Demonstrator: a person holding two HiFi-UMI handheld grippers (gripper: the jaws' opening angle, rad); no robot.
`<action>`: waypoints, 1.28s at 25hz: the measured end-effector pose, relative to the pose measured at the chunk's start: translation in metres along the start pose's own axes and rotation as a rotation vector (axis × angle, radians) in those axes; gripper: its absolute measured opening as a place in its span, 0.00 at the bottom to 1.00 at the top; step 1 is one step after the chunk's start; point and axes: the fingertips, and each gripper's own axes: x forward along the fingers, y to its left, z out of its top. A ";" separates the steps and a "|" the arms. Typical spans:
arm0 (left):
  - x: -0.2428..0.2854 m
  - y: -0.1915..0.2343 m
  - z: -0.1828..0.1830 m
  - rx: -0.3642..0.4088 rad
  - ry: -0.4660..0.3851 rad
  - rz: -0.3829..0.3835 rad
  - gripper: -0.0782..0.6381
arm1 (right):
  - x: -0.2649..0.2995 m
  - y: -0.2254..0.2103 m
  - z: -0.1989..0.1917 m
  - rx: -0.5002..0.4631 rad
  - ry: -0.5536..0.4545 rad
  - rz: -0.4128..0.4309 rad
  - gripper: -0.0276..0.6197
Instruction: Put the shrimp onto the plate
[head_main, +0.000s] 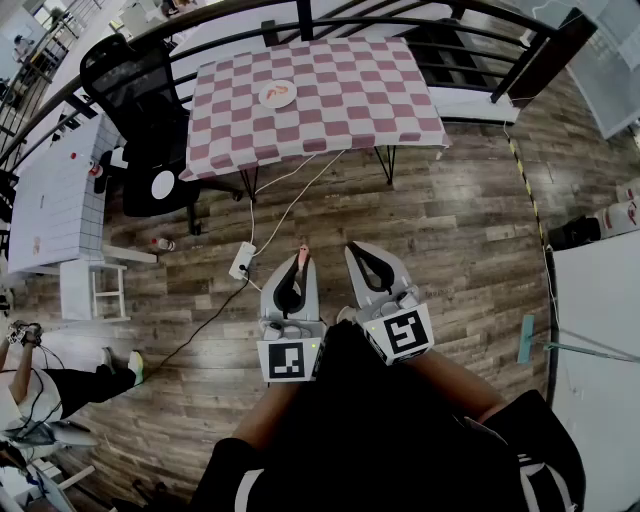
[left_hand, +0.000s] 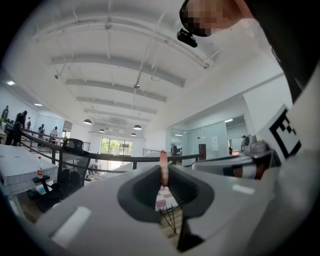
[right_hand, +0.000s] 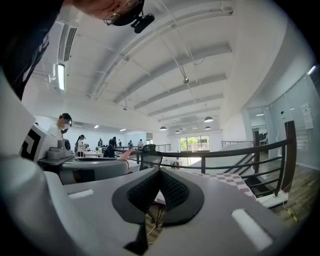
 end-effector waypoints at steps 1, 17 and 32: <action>0.000 -0.001 0.000 0.004 -0.004 0.001 0.16 | -0.002 -0.002 0.001 -0.001 -0.008 0.002 0.04; 0.001 -0.009 0.001 0.045 -0.045 0.033 0.16 | -0.015 -0.020 -0.004 0.046 -0.049 0.019 0.04; 0.010 0.017 -0.009 0.055 -0.013 0.066 0.16 | -0.011 -0.042 -0.018 0.083 -0.043 -0.030 0.04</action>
